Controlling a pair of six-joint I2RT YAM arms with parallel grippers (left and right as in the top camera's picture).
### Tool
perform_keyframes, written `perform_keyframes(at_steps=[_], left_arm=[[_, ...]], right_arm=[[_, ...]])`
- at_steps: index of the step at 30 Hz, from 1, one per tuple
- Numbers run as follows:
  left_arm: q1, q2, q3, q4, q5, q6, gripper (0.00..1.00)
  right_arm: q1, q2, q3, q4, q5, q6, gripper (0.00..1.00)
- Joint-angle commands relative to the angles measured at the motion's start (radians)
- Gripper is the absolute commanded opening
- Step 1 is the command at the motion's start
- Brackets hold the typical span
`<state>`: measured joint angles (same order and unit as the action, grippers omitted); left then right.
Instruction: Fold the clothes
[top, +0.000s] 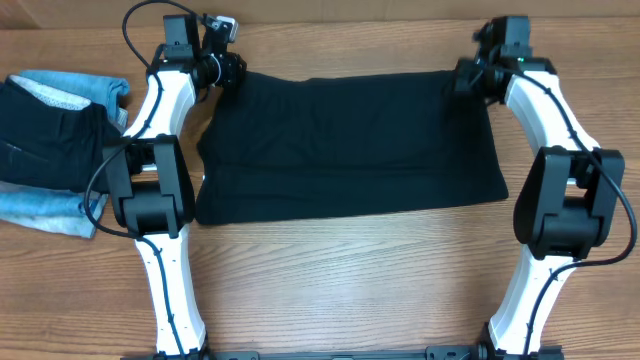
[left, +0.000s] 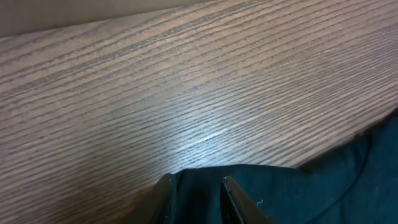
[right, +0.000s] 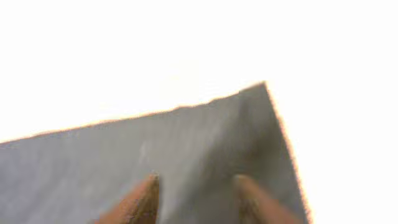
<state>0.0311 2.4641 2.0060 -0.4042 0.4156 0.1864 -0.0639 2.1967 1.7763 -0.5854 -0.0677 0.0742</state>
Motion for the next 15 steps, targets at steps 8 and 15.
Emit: perform_keyframes(at_steps=[8,15], left_arm=[[-0.006,0.012,0.022,0.01,-0.042,0.02,0.49],[-0.006,0.018,0.02,0.05,-0.069,0.02,0.55]], right_arm=[[-0.074,0.153,0.014,0.219,0.033,-0.124,0.55],[-0.073,0.184,0.014,0.263,-0.068,-0.154,0.56]])
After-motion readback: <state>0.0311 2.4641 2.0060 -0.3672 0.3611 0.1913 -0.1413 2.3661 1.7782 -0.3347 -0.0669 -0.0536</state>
